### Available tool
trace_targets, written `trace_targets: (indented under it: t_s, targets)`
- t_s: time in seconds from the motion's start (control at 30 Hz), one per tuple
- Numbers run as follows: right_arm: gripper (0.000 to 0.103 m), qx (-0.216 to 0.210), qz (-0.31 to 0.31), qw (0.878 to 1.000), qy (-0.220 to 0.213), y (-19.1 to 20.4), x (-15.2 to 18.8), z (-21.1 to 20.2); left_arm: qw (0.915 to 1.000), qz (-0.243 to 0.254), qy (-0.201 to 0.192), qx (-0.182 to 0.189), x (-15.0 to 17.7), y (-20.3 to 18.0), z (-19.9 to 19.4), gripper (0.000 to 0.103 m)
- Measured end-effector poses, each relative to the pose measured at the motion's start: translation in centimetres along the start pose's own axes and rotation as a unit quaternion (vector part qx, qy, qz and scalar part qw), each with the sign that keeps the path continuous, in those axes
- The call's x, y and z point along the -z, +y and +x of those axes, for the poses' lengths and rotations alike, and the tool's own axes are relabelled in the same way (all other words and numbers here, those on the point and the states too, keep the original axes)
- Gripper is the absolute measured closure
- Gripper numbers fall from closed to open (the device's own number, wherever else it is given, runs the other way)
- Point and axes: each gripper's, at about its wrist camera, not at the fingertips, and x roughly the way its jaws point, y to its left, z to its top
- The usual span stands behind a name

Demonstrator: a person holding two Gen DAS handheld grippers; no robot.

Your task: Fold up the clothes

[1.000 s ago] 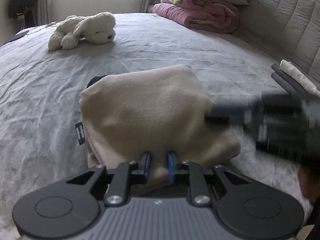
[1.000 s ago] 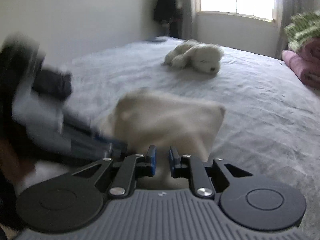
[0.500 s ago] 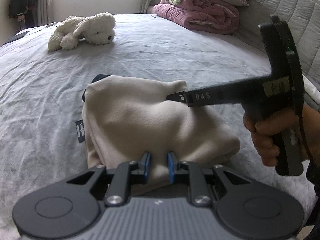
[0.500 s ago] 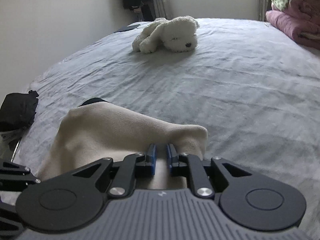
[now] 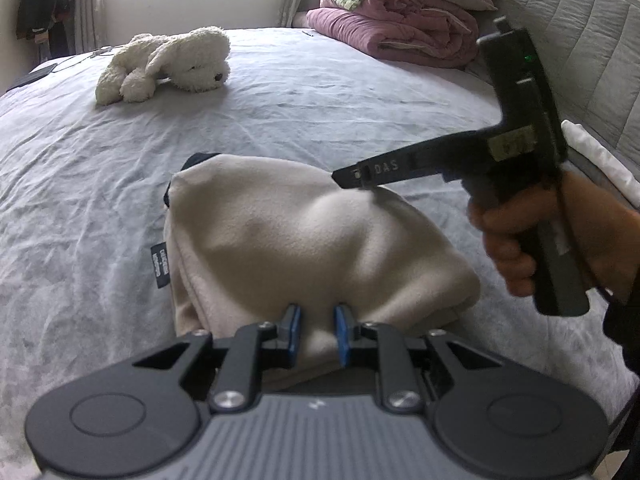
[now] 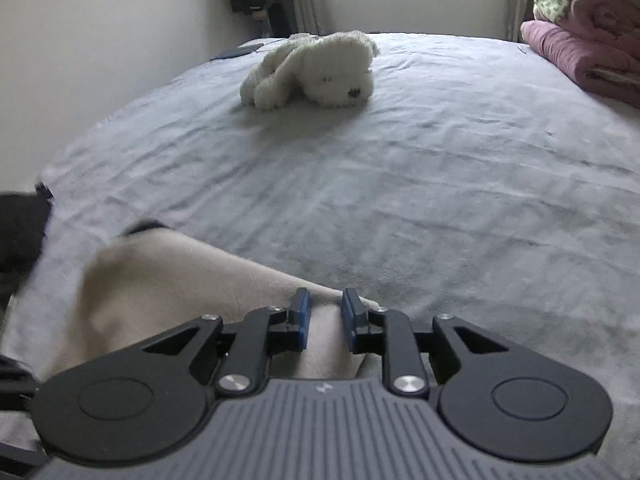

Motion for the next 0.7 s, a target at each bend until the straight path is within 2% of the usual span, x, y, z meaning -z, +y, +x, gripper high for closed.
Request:
trace_targets:
  t_s: [0.07, 0.23, 0.43, 0.57, 0.7]
  targets:
    - [0.080, -0.006, 0.019, 1.000, 0.005, -0.5, -0.1, 0.0, 1.0000, 0.001, 0.000, -0.001, 0.0, -0.1, 0.0, 0.084]
    - [0.080, -0.010, 0.018, 1.000, 0.013, -0.6, -0.9, -0.6, 1.0000, 0.000, 0.001, 0.000, 0.0, -0.1, -0.1, 0.084]
    - [0.079, -0.075, -0.029, 0.997, -0.003, 3.4, -3.0, -2.2, 1.0000, -0.002, 0.004, 0.004, 0.0, 0.1, -0.1, 0.084]
    - [0.079, -0.089, -0.109, 0.990, 0.027, 7.6, -2.9, -0.1, 1.0000, -0.002, 0.003, 0.004, 0.0, 0.1, -0.1, 0.084]
    - [0.079, -0.080, -0.110, 0.989, 0.053, 7.8, -2.7, 2.6, 1.0000, -0.005, 0.003, 0.004, 0.0, 0.4, -0.1, 0.084]
